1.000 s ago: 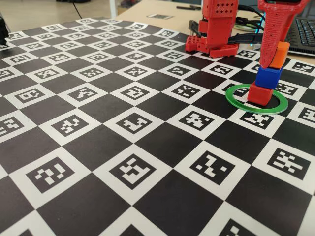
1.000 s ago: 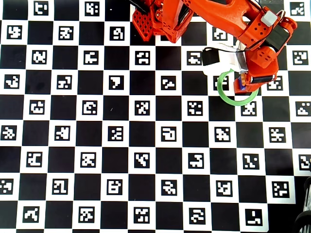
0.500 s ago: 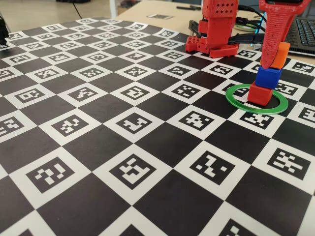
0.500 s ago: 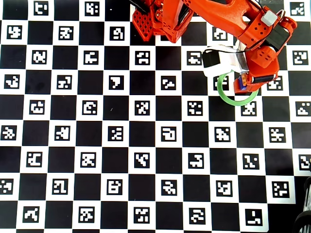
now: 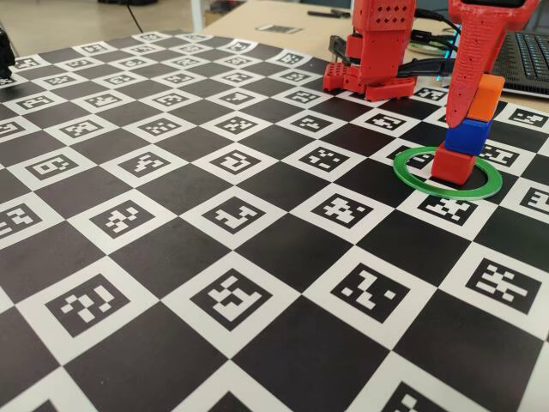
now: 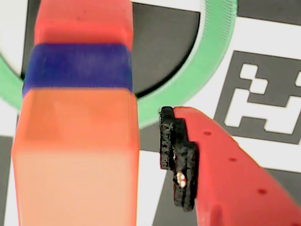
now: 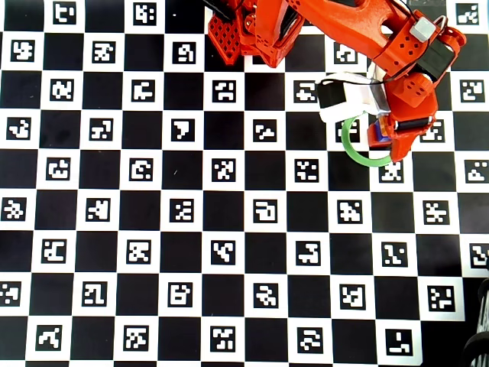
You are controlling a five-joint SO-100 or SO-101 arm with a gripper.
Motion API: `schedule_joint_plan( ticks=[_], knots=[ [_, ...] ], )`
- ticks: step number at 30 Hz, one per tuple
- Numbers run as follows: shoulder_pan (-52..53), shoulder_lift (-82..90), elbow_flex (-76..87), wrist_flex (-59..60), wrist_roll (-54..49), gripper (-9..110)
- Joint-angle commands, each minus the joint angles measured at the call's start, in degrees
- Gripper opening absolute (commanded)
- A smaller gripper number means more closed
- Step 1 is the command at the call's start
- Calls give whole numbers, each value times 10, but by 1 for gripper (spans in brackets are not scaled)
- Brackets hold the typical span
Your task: Grab the red cube then put it in the green circle then put the blue cube on top and finally the orange cube on top
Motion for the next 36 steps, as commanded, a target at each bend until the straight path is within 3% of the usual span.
schedule_joint_plan(
  ticks=[1, 8, 17, 24, 29, 36],
  knots=[
    [12, 49, -102, 91, -10, 40],
    [81, 104, -169, 151, -117, 41],
    [350, 181, -126, 74, -342, 38],
    [519, 289, 49, -96, -571, 16],
    [557, 374, 192, -203, -708, -6],
    [522, 554, 431, -354, -819, -6]
  ],
)
